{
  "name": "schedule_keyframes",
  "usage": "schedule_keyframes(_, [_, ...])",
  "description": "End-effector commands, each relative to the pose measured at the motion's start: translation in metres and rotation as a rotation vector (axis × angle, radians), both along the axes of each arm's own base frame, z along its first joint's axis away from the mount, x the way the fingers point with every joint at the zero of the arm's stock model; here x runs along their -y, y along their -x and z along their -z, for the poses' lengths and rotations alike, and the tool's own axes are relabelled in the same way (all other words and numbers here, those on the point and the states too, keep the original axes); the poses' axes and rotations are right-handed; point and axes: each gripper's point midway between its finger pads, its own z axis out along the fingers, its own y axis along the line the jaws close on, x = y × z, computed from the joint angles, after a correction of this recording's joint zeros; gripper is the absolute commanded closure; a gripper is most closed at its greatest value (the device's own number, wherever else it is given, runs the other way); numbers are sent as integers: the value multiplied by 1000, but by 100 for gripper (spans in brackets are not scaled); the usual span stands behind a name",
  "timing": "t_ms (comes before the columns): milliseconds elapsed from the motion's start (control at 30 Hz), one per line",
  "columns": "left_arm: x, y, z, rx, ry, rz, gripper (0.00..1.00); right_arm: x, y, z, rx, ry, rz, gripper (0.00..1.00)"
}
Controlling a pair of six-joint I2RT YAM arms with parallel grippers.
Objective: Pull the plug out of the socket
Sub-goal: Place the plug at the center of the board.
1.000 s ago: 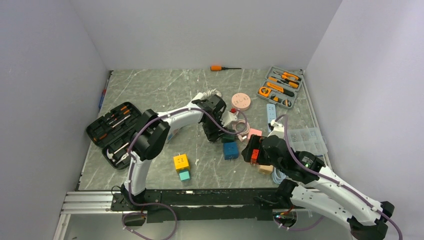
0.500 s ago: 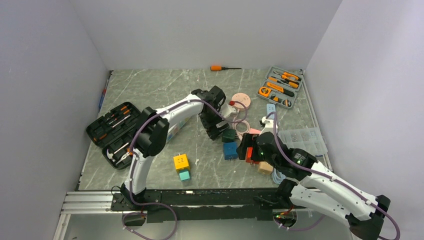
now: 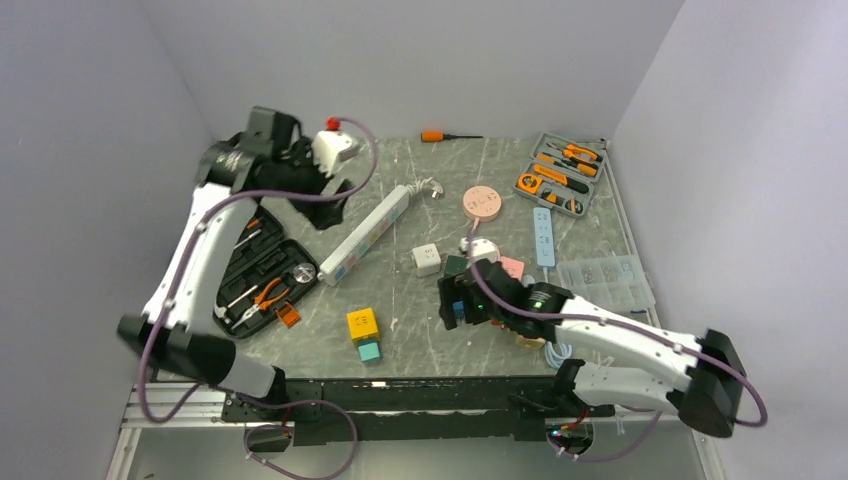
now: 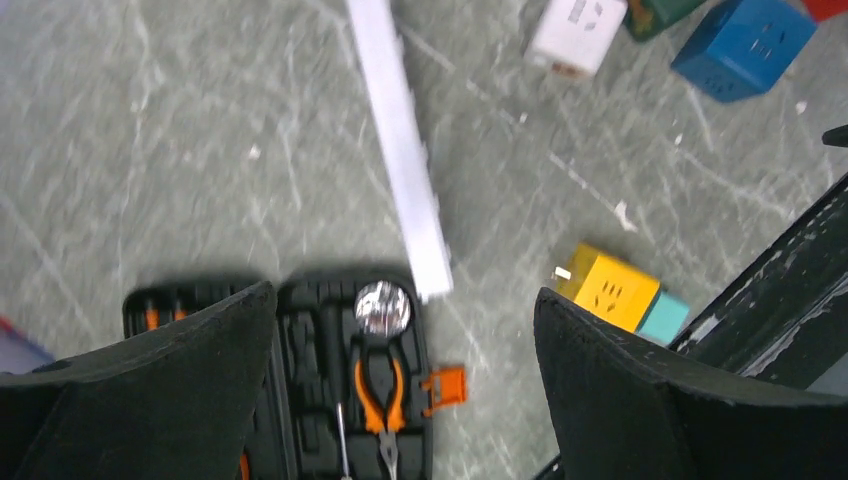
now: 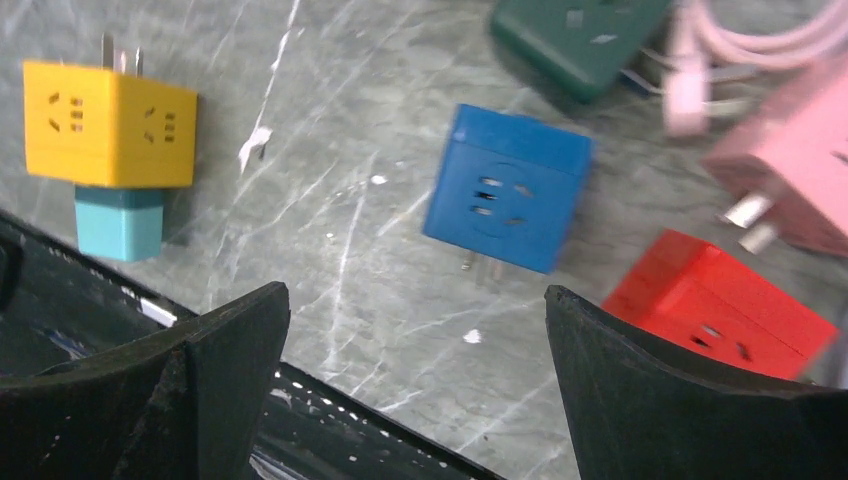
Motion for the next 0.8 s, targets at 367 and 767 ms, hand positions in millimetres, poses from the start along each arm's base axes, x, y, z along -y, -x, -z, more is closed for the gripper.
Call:
schedule_keyframes(367, [-103,88,82,-60,-166,-201,1,-177,7,-14,155,73,-485,0])
schedule_keyframes(767, [-117,99,75,16,-192,-260,1,-251,-14,28,166,165,-554,0])
